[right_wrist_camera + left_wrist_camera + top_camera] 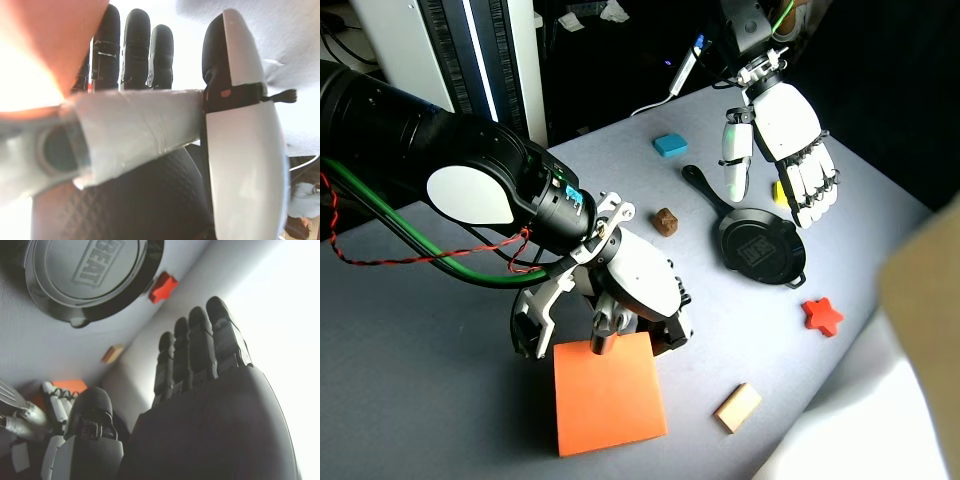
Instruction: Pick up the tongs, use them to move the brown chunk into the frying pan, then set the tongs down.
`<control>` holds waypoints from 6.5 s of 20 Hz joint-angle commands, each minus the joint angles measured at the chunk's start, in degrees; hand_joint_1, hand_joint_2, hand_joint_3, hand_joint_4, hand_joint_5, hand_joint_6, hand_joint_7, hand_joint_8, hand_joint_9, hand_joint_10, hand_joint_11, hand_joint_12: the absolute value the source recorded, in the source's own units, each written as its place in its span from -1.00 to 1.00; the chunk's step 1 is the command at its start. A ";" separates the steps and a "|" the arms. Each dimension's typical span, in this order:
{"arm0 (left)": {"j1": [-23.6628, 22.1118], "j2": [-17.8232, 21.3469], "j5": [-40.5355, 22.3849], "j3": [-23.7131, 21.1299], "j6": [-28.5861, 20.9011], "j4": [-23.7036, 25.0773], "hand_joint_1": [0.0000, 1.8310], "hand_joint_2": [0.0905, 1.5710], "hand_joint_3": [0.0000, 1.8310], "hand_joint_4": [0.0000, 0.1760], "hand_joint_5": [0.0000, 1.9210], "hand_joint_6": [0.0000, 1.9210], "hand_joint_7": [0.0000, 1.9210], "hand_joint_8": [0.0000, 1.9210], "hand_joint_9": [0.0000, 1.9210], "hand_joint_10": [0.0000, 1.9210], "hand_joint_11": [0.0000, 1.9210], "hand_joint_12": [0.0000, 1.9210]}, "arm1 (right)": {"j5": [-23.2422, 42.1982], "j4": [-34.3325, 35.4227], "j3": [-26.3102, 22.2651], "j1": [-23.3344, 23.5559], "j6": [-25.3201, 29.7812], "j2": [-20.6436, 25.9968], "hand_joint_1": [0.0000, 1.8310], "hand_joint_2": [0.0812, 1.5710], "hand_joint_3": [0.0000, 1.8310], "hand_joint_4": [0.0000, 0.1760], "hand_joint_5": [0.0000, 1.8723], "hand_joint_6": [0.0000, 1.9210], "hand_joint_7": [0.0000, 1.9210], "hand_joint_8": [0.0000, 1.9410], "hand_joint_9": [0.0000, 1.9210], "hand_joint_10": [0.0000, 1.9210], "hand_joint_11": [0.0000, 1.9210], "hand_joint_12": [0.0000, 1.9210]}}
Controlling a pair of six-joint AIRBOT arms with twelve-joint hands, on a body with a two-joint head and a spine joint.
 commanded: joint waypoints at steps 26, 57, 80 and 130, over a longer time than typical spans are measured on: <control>-0.16 0.64 -3.12 0.97 0.30 3.74 -1.00 0.59 -1.00 -0.71 -0.85 -0.99 -0.83 -1.00 -0.86 -0.99 -1.00 -0.75 | 24.14 1.68 -19.62 2.12 3.40 14.34 0.10 0.46 -1.00 -1.00 -0.10 -0.91 -0.01 -1.00 -0.09 -0.85 -0.66 0.52; 0.36 0.63 -3.56 1.78 -0.39 3.47 -1.00 0.59 -1.00 -0.72 -0.84 -0.99 -0.85 -1.00 -0.88 -1.00 -1.00 -0.77 | 6.47 7.50 -24.50 6.70 9.58 18.52 0.11 0.41 -1.00 -1.00 -0.15 -0.99 -0.13 -1.00 -0.34 -0.51 -0.78 0.54; 2.24 0.61 -3.44 4.48 -0.41 3.47 -1.00 0.59 -1.00 -0.68 -0.85 -1.00 -0.84 -1.00 -0.86 -1.00 -1.00 -0.77 | -25.02 -62.99 -29.36 3.23 86.34 7.45 0.11 0.40 -1.00 -1.00 -0.15 -0.99 -0.13 -1.00 -0.36 -0.48 -0.76 0.53; 2.01 0.58 -3.29 3.99 -0.25 3.49 -1.00 0.60 -1.00 -0.68 -0.86 -1.00 -0.85 -1.00 -0.89 -1.00 -1.00 -0.85 | -26.10 -73.07 -22.45 -5.54 90.37 -1.86 0.09 0.42 -1.00 -1.00 -0.22 -1.00 -0.20 -1.00 -0.41 -0.46 -0.80 0.56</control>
